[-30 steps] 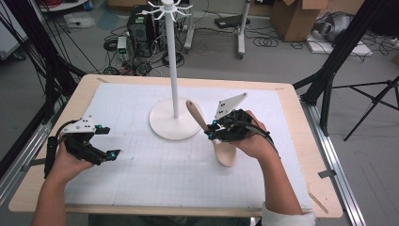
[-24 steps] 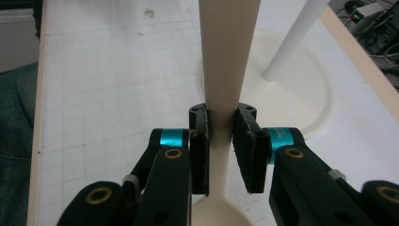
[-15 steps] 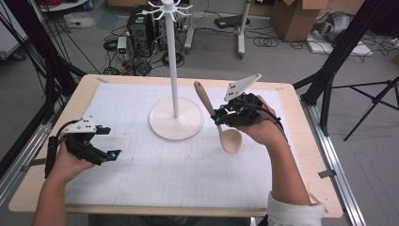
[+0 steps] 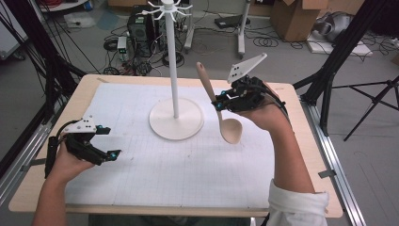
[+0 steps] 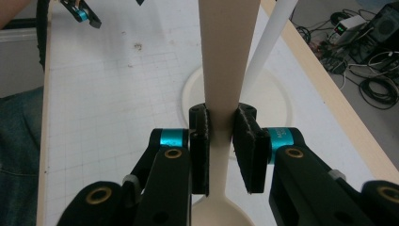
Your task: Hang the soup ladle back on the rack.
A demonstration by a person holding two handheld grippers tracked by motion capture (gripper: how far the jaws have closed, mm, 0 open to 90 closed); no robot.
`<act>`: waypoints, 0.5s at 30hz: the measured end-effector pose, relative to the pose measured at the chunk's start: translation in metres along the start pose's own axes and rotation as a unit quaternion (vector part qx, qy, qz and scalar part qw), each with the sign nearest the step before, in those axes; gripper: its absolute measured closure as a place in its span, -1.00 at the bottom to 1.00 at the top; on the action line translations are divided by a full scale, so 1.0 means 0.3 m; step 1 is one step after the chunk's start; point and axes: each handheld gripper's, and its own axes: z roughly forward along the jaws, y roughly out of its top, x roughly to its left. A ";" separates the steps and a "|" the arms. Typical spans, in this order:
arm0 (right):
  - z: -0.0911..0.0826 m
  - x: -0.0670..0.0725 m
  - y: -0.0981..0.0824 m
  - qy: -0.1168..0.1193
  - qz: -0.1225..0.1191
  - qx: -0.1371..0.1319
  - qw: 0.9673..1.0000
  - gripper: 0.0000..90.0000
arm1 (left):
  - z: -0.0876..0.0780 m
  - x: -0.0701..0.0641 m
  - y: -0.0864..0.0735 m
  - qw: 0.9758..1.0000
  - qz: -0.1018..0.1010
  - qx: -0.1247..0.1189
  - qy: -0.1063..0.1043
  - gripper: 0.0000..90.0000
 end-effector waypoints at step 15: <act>-0.049 -0.106 0.104 -0.004 0.018 -0.012 1.000 0.71 | -0.004 0.002 -0.001 1.000 -0.001 -0.004 -0.001 -0.96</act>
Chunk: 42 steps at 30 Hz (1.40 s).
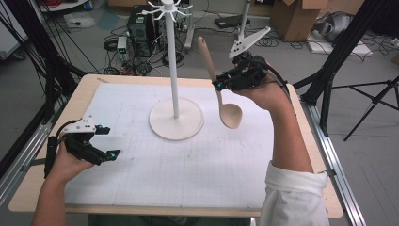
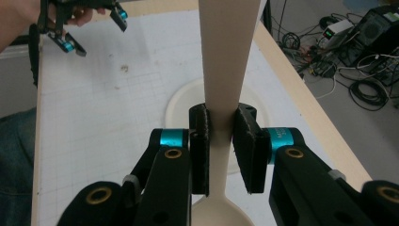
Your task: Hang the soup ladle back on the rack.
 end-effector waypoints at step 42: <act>0.011 -0.124 0.165 -0.012 0.039 0.020 0.999 0.71 | -0.010 -0.004 0.004 1.000 0.005 -0.004 -0.001 -0.96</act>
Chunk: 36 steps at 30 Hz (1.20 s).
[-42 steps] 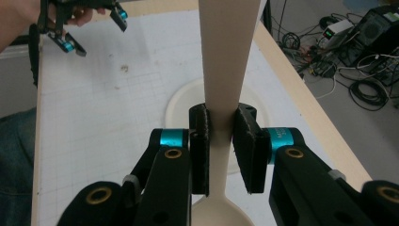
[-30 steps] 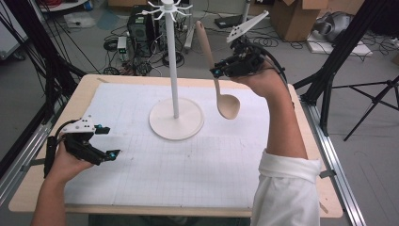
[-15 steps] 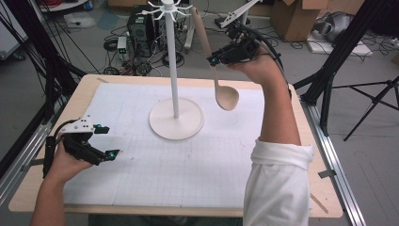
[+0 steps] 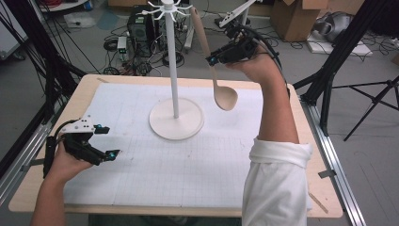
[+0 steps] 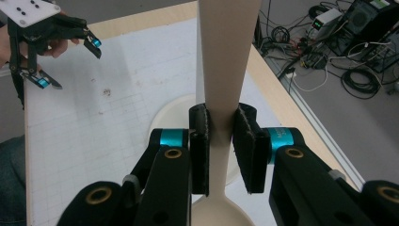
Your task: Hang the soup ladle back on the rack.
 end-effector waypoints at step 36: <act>0.050 0.010 0.023 -0.018 0.015 0.008 1.000 0.04 | -0.004 -0.003 0.003 1.000 0.003 -0.003 0.000 -0.96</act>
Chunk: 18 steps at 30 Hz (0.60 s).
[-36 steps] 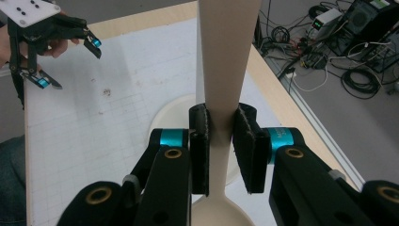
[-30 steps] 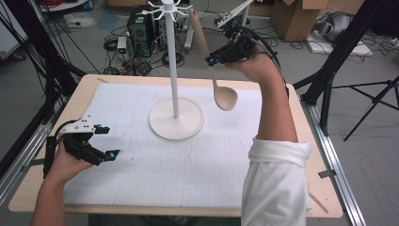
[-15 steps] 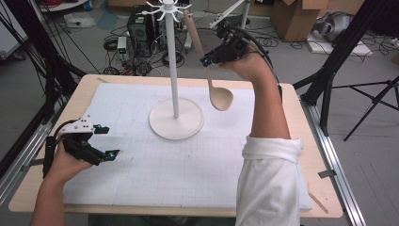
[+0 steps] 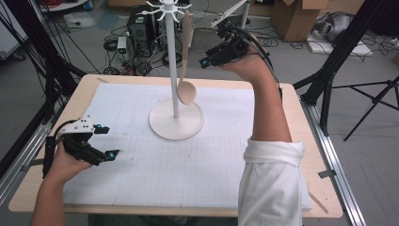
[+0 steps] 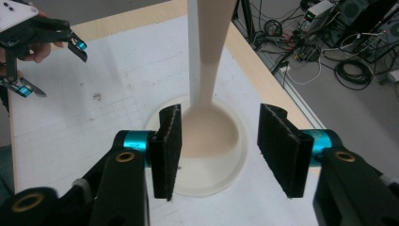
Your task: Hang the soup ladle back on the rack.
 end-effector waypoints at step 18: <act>-0.081 0.103 -0.186 0.018 -0.033 -0.048 0.998 -0.37 | 0.008 -0.010 0.007 1.000 0.004 0.002 0.002 -0.96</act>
